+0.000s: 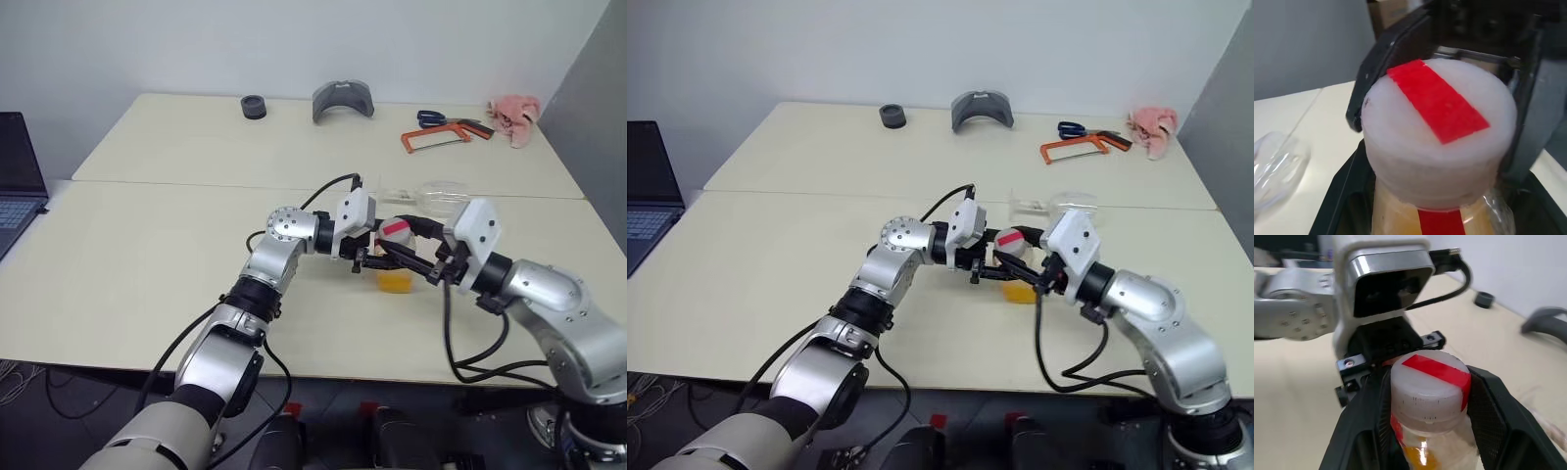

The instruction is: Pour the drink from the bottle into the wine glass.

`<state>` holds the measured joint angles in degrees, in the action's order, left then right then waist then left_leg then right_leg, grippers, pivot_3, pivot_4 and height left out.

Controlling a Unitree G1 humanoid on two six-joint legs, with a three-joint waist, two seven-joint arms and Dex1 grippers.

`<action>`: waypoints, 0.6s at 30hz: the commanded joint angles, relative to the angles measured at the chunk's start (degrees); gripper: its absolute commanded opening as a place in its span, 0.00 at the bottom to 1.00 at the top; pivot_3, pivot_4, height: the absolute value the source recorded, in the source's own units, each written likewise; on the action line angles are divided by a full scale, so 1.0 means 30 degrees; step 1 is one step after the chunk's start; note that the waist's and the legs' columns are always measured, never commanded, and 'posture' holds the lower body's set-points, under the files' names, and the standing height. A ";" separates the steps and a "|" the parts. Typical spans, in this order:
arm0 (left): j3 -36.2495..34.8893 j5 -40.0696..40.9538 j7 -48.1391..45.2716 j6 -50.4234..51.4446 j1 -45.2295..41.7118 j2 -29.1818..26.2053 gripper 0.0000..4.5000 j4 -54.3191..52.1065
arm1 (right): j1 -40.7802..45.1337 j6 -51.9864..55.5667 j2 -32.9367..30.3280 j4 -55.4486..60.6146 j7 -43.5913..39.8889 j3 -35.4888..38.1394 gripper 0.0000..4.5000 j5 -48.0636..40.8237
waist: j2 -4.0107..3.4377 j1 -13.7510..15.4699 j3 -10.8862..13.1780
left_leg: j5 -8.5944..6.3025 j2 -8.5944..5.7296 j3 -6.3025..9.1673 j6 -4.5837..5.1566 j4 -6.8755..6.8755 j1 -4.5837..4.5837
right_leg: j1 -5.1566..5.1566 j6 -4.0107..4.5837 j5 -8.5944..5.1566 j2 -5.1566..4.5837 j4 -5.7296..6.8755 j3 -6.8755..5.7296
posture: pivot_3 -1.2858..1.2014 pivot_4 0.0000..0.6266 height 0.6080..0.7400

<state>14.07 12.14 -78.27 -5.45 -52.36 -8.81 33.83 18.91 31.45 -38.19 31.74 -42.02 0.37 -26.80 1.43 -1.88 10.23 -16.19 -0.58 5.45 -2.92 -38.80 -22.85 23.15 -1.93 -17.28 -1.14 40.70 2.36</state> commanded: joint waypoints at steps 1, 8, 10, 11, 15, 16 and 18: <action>-0.0628 0.0494 -0.0753 0.0219 -0.0717 -0.0682 0.48 -0.0194 | 0.0864 -0.0898 -0.1722 -0.1653 -0.3349 0.1465 0.41 -0.1242 | 0.0005 -0.0025 0.0003 | 0.0000 0.0003 0.0001 0.0000 0.0001 0.0000 | -0.0001 0.0000 0.0000 0.0006 -0.0005 -0.0004 | 0.52 0.24 1.00; -0.0914 0.0411 -0.0045 0.0227 -0.0529 -0.0710 0.48 -0.0317 | 0.0898 0.0264 -0.2191 -0.1977 -0.3654 0.1704 0.41 -0.2895 | 0.0007 -0.0025 0.0004 | 0.0000 0.0033 0.0026 0.0000 0.0002 -0.0002 | 0.0002 0.0002 0.0000 0.0010 0.0003 -0.0002 | 0.52 0.24 1.00; -0.0997 0.0419 0.0270 0.0379 -0.0293 -0.0715 0.48 -0.0581 | 0.0380 0.0285 -0.1894 -0.1451 -0.2981 0.1801 0.41 -0.2914 | 0.0006 0.0018 0.0004 | 0.0000 0.0025 0.0042 0.0000 0.0000 -0.0005 | 0.0001 0.0002 0.0000 -0.0004 0.0002 0.0001 | 0.52 0.24 1.00; -0.1025 0.0432 0.0388 0.0472 -0.0165 -0.0715 0.48 -0.0727 | 0.0197 0.0318 -0.1671 -0.1244 -0.2519 0.1910 0.41 -0.2932 | 0.0006 0.0022 0.0004 | 0.0000 0.0024 0.0054 0.0000 0.0000 -0.0006 | 0.0001 0.0001 0.0000 -0.0007 0.0002 0.0001 | 0.52 0.24 1.00; -0.0997 0.0453 0.0724 0.0928 0.0438 -0.0795 0.48 -0.1558 | -0.0309 -0.0022 -0.1141 -0.0501 -0.1162 0.2143 0.41 -0.2688 | 0.0005 0.0003 0.0003 | 0.0000 0.0027 0.0074 -0.0001 0.0001 -0.0004 | 0.0003 0.0001 0.0000 -0.0006 0.0003 0.0005 | 0.52 0.24 1.00; -0.0986 0.0489 0.0785 0.1068 0.0576 -0.0822 0.48 -0.1812 | -0.0398 -0.0031 -0.1053 -0.0317 -0.0871 0.2148 0.41 -0.2654 | 0.0005 -0.0001 0.0004 | 0.0001 0.0028 0.0074 -0.0001 0.0001 -0.0002 | 0.0003 0.0001 0.0000 -0.0006 0.0003 0.0005 | 0.52 0.24 1.00; -0.0977 0.0544 0.0975 0.1291 0.0774 -0.0850 0.48 -0.2182 | -0.0551 0.0050 -0.0852 0.0005 -0.0250 0.2158 0.41 -0.2663 | 0.0006 0.0000 0.0004 | 0.0001 0.0029 0.0076 -0.0002 0.0001 -0.0001 | 0.0003 0.0001 0.0000 -0.0005 0.0005 0.0005 | 0.52 0.24 1.00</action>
<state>14.90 12.58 -77.53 -2.48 -50.30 -9.00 28.54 17.79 31.88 -40.57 29.75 -44.54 3.19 -34.96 1.44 -1.88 10.24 -16.19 -0.49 5.70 -2.92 -38.80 -22.86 23.15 -1.92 -17.28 -1.15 40.71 2.36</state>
